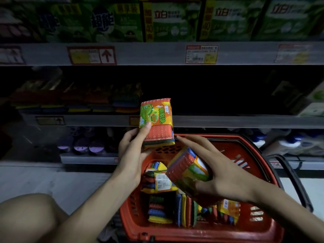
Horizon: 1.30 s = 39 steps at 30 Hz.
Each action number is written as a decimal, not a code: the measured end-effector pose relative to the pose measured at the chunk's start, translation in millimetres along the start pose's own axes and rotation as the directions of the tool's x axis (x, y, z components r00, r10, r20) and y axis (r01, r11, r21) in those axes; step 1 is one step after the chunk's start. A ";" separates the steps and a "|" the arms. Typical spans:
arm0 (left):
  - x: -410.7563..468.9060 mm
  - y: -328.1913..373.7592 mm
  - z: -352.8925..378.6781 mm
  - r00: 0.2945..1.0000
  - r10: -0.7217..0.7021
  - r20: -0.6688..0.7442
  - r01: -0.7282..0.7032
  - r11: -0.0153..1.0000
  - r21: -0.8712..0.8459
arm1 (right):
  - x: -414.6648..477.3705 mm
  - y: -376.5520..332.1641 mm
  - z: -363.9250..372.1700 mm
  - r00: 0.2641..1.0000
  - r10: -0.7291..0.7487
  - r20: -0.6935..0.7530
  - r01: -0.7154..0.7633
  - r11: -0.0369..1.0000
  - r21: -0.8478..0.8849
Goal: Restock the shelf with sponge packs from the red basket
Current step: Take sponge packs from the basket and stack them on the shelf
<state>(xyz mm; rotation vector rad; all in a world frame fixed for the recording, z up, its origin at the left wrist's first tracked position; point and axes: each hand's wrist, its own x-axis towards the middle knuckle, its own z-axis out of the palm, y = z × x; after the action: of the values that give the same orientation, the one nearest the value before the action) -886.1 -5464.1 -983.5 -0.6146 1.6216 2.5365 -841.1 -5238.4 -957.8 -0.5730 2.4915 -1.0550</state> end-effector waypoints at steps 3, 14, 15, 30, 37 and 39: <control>2.7 -0.4 2.0 1.000 0.011 -0.018 -0.011 1.000 -0.004 | 5.8 -2.6 3.5 1.000 -0.004 0.024 0.003 0.998 0.064; 17.3 -1.7 -3.4 0.997 0.079 0.011 -0.080 0.990 0.113 | 19.8 -4.4 14.2 0.998 -0.067 0.015 0.059 0.951 0.302; 19.1 -1.7 -4.8 0.996 0.079 0.031 -0.083 0.987 0.139 | 20.5 -3.1 14.4 0.998 -0.059 0.016 0.051 0.947 0.317; 35.9 -3.4 1.2 0.947 0.300 0.118 -0.321 0.849 0.419 | 55.9 19.6 16.1 0.993 0.025 -0.115 -0.010 0.992 0.127; 51.0 -0.5 4.0 0.950 0.285 0.130 -0.313 0.861 0.401 | 80.2 21.9 18.5 0.984 0.049 -0.173 -0.022 0.988 0.150; 58.6 0.0 4.2 0.954 0.281 0.099 -0.298 0.875 0.382 | 88.9 22.1 16.7 0.982 0.046 -0.185 -0.019 0.989 0.143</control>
<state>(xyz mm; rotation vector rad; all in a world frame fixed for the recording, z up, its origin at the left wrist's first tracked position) -941.1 -5469.4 -1003.5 -0.2931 2.2720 2.2626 -913.2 -5278.6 -1000.8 -0.4061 2.5475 -1.3149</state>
